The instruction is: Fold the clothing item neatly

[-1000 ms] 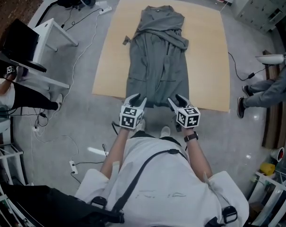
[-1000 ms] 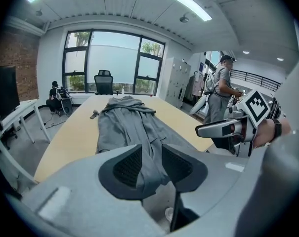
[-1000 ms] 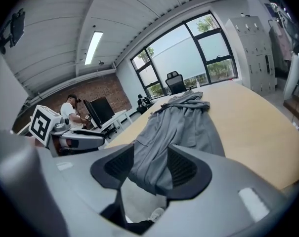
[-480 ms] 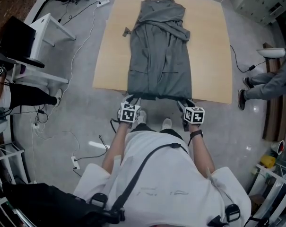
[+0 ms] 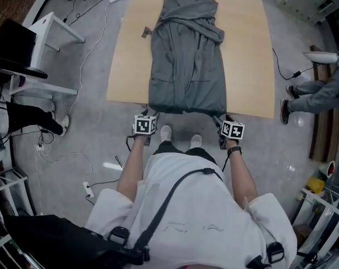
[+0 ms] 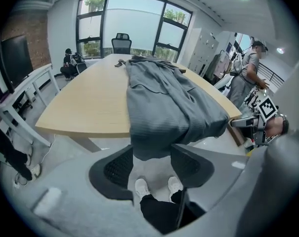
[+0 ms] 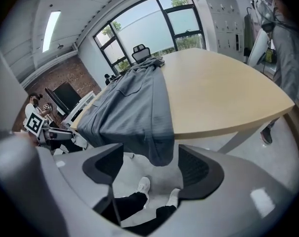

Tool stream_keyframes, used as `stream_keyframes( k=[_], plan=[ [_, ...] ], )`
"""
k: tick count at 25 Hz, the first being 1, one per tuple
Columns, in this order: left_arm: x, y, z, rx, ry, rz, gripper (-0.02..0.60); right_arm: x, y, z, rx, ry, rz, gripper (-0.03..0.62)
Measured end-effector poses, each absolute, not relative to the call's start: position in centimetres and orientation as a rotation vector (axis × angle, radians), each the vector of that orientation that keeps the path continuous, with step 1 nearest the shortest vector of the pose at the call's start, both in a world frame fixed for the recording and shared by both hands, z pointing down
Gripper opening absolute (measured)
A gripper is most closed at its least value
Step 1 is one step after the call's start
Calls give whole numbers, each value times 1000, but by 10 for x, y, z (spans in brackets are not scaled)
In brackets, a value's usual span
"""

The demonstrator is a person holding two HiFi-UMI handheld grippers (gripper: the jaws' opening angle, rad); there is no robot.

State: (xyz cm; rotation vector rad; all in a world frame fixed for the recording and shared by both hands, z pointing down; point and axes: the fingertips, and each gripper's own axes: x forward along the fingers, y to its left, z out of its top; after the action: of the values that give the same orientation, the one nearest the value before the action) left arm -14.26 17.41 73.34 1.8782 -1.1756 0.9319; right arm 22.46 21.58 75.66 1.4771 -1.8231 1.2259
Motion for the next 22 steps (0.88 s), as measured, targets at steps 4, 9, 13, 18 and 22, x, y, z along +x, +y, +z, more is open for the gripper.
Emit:
stream_keyframes(
  k=[4,9,13,18,22],
  plan=[
    [-144,178,763,1851,-1115,927,273,227,221,776,1460,-1789,1268,379],
    [-151,174,782,1838,-1101,940,281,219,213,782,1423,-1842,1279,368],
    [-146,164,788,1891,-1053,948,281,204,208,791,1354,-1910,1271,365],
    [-130,162,799,1933,-981,932,276,195,204,799,1307,-1922,1222,293],
    [-124,162,798,1908,-1007,861,273,190,203,803,1335,-1919,1246,235]
  ],
)
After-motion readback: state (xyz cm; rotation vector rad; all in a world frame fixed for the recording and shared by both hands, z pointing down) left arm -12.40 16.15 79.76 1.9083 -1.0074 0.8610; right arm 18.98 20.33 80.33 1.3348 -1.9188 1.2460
